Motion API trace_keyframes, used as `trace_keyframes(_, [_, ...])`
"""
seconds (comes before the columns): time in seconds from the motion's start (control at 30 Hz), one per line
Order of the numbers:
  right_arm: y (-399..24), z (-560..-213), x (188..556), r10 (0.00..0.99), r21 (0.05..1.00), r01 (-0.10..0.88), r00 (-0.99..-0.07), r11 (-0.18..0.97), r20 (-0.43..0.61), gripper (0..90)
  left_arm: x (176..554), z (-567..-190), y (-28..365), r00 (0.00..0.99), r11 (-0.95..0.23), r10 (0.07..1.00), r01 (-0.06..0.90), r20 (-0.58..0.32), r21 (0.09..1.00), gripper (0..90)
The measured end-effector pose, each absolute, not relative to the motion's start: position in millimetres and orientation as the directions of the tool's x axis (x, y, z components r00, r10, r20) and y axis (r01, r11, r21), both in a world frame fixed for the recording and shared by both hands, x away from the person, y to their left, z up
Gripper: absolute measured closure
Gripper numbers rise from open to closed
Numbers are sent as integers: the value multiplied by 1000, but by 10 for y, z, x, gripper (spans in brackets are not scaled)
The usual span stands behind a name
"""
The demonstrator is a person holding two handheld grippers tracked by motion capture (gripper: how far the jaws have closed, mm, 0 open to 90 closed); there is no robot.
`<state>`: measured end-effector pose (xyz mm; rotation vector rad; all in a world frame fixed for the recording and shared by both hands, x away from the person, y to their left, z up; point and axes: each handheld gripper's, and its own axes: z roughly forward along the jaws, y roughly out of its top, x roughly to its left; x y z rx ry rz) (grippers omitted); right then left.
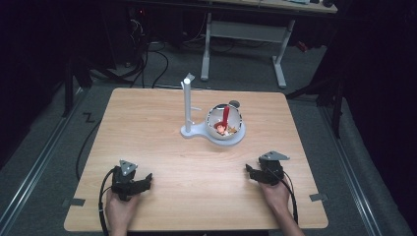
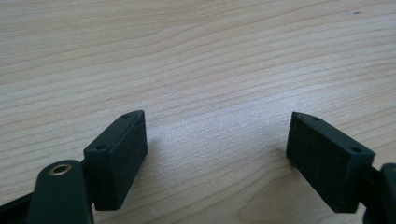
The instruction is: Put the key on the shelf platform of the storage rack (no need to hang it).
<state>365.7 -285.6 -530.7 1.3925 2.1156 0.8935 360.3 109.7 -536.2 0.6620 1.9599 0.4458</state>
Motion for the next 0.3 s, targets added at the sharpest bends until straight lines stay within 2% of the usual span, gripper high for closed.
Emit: trace_keyframes(0.3, [-2856, -5308, 3658, 921, 726, 628, -389, 280, -19, 368, 3600, -5359, 1096, -373, 787, 617, 258, -693, 561, 208])
